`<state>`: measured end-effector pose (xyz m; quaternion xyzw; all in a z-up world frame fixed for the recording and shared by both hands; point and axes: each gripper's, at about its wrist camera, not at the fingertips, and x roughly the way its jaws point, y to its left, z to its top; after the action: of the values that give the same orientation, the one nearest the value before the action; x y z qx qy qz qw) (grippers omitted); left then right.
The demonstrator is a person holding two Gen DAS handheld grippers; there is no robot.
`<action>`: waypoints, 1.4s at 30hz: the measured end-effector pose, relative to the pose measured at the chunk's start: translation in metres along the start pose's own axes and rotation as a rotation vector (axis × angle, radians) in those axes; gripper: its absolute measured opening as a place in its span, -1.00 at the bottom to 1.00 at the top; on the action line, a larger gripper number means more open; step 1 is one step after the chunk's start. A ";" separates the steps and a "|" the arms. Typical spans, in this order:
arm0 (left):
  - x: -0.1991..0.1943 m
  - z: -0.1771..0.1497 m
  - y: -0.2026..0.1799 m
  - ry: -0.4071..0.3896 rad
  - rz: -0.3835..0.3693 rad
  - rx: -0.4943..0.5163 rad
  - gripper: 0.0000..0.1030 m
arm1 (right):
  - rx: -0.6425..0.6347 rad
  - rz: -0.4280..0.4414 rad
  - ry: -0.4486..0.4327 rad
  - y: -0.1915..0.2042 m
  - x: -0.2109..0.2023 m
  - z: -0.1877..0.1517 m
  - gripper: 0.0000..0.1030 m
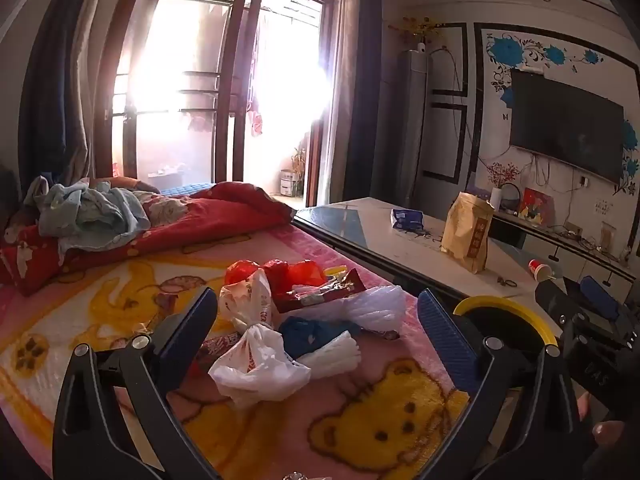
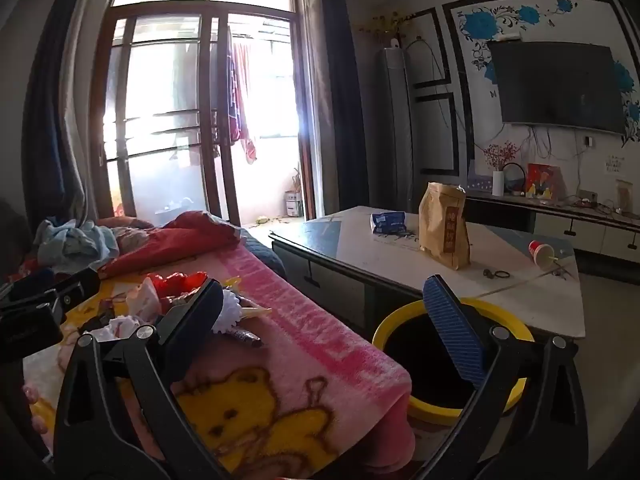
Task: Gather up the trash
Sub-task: 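Move both tools toward the white plastic bag and mesh sleeve on the blanket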
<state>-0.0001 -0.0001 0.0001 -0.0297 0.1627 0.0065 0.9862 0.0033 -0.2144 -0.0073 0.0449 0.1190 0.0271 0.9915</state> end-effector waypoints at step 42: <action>-0.004 0.004 -0.007 0.002 -0.024 -0.024 0.88 | 0.026 -0.008 0.013 -0.003 0.006 -0.003 0.79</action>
<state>-0.0026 -0.0071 0.0060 -0.0435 0.1633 -0.0034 0.9856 0.0085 -0.2170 -0.0124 0.0571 0.1261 0.0218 0.9901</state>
